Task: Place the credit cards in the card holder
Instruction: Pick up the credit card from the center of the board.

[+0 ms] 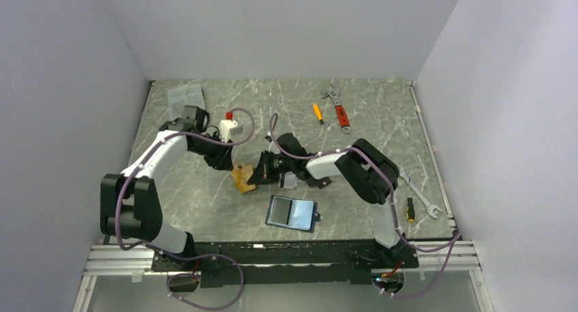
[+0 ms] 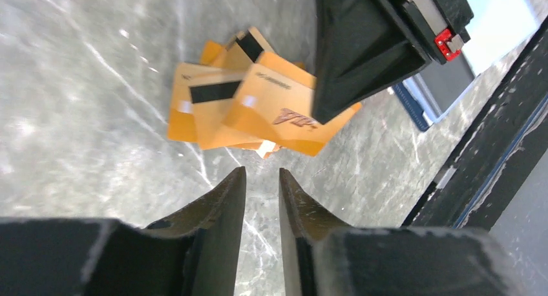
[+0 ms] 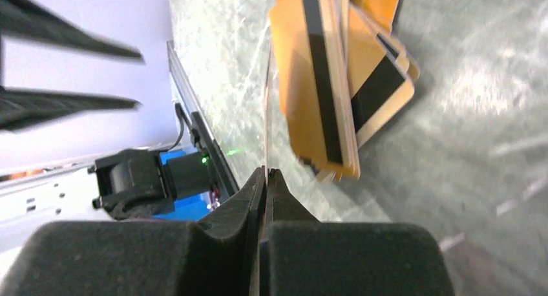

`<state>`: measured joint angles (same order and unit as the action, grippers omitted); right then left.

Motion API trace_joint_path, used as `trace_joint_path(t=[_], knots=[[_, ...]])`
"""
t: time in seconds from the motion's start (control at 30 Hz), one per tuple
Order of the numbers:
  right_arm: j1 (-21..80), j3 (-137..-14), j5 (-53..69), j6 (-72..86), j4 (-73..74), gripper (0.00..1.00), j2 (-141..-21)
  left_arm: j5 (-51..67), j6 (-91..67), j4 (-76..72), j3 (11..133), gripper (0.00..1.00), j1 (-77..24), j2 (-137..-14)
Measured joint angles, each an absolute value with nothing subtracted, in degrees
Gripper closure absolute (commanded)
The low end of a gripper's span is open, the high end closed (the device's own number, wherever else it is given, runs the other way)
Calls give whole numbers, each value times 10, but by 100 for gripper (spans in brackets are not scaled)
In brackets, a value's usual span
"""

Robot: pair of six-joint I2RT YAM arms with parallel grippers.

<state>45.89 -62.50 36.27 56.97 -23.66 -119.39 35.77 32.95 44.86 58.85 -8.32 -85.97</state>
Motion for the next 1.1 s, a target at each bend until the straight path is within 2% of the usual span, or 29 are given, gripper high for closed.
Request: trace_joint_path(t=[0.03, 0.27, 0.3, 0.4, 0.47, 0.67, 0.8, 1.1], knots=[[456, -611, 365, 569, -241, 100, -1181, 364, 329, 458, 603, 54, -78, -851], [446, -529, 390, 539, -283, 100, -1061, 421, 327, 524, 690, 51, -62, -801], [447, -519, 395, 531, -288, 100, -1036, 434, 325, 537, 700, 47, -62, -795], [448, -494, 399, 507, -292, 100, -976, 472, 321, 555, 709, 17, -62, -784], [449, -474, 398, 482, -286, 100, -927, 503, 312, 556, 707, 13, -61, -773], [450, -446, 372, 401, -222, 100, -780, 603, 263, 526, 686, 24, -61, -733], [450, -445, 353, 375, -202, 100, -719, 683, 247, 518, 686, 26, -63, -743], [451, -447, 348, 373, -199, 100, -757, 774, 289, 568, 688, 37, -93, -782]])
